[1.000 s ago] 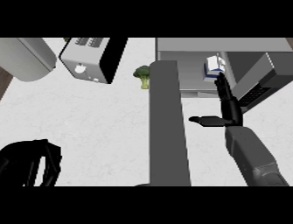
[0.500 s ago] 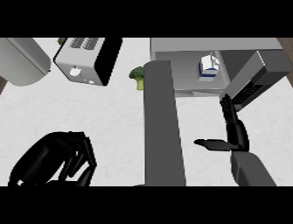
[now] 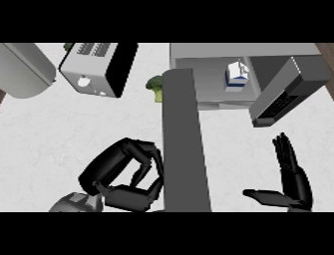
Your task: Pick up the milk, place it into the microwave and close the microwave
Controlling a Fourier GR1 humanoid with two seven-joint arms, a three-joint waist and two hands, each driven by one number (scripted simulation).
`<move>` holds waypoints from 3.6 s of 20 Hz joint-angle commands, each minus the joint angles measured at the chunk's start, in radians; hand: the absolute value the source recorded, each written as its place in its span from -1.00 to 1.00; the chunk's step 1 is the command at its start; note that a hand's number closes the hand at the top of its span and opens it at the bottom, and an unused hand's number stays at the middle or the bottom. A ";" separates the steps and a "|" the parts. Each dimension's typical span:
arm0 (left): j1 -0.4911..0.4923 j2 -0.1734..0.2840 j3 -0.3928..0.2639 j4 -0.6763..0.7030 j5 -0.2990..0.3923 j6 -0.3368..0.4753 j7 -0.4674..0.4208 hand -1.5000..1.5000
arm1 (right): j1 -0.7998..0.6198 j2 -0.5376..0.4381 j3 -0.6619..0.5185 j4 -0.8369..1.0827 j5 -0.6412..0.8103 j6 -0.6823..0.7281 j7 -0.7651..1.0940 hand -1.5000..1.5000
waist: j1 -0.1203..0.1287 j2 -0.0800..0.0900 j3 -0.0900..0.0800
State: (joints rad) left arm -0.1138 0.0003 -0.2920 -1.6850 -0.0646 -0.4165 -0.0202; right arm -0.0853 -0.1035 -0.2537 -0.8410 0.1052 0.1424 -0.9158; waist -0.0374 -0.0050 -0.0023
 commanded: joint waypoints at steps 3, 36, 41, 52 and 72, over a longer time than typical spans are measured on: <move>-0.099 0.000 -0.155 0.293 -0.111 0.114 -0.134 1.00 | 0.176 -0.066 0.019 -0.232 -0.035 0.103 0.016 -1.00 | -0.009 0.005 0.000; -0.531 0.000 -0.631 0.758 0.588 0.903 -0.497 1.00 | 0.385 -0.183 0.132 -1.015 -0.309 0.336 0.379 -1.00 | -0.162 0.038 -0.006; -0.588 0.000 -0.594 0.775 0.670 1.013 -0.516 1.00 | 0.380 -0.220 0.102 -1.043 -0.336 0.350 0.407 -1.00 | -0.181 0.042 -0.005; -0.699 0.000 -0.562 0.845 0.816 1.139 -0.465 -1.00 | 0.232 -0.381 -0.069 -1.113 -0.209 0.271 0.401 1.00 | -0.244 0.058 -0.007; -0.776 0.000 -0.529 0.899 1.011 1.176 -0.573 -1.00 | 0.087 -0.445 -0.088 -1.082 -0.160 0.228 0.442 1.00 | -0.248 0.096 -0.003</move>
State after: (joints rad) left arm -0.8283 -0.0003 -0.8731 -0.8518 0.9103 0.7516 -0.5943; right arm 0.0230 -0.5454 -0.3453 -1.9261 -0.0520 0.3726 -0.4823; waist -0.2823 0.0828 -0.0040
